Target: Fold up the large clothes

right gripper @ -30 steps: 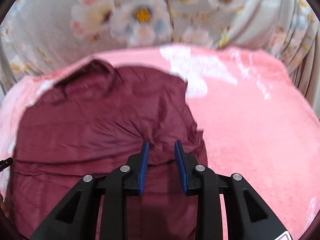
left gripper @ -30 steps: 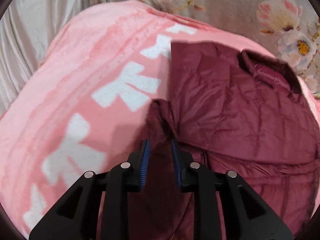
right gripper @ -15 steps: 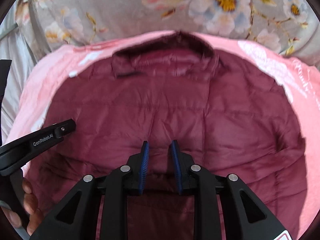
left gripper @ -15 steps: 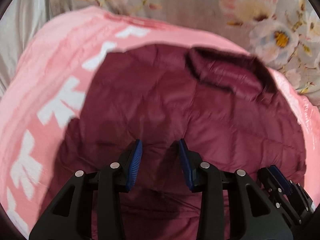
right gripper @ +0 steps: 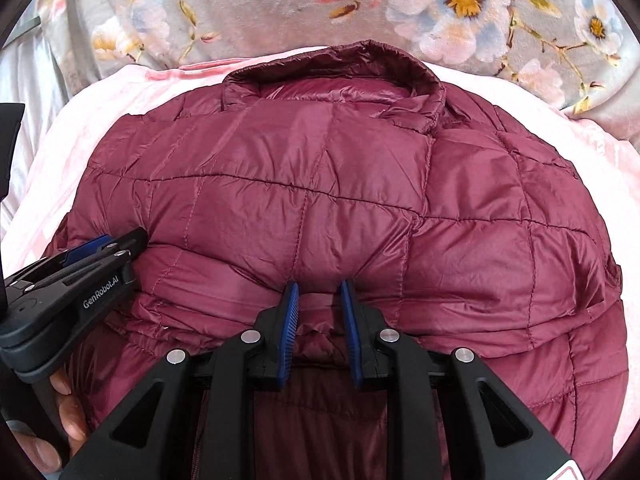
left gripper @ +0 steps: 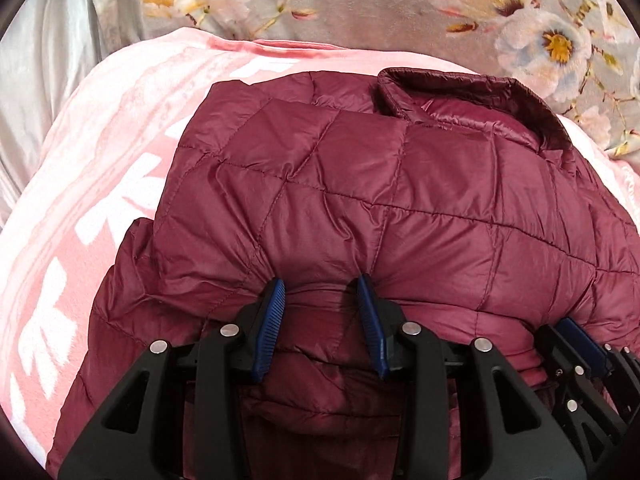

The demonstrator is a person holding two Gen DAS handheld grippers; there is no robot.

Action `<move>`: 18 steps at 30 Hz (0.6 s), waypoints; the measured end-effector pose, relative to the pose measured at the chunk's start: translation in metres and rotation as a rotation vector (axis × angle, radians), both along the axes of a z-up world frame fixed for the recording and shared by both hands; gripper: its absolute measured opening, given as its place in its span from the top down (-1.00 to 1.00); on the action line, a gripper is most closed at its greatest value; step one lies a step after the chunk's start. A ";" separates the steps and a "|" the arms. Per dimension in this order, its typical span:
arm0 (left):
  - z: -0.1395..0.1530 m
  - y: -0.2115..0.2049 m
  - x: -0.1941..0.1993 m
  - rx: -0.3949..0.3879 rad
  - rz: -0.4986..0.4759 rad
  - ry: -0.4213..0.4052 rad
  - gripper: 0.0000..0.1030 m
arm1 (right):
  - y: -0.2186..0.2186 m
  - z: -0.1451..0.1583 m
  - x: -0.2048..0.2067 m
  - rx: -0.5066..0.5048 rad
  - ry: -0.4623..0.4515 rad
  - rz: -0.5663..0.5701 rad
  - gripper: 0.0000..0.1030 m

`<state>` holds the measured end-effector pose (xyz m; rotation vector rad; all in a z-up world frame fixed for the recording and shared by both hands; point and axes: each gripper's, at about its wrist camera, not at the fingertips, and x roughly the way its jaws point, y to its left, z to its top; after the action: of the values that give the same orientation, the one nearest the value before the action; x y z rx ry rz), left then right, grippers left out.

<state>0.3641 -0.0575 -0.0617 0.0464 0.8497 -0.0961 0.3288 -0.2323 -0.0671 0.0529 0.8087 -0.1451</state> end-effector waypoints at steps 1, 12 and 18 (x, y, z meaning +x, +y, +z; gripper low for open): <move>0.000 -0.002 0.001 0.004 0.000 -0.001 0.30 | 0.000 0.000 0.000 -0.007 0.000 0.000 0.62; 0.000 -0.003 -0.001 0.022 0.001 -0.007 0.30 | 0.003 0.000 0.002 -0.031 0.004 0.000 0.62; 0.000 -0.004 -0.001 0.029 0.000 -0.009 0.30 | 0.004 -0.001 0.002 -0.031 0.003 0.001 0.62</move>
<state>0.3635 -0.0613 -0.0617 0.0734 0.8424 -0.0835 0.3304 -0.2287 -0.0678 0.0231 0.8094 -0.1562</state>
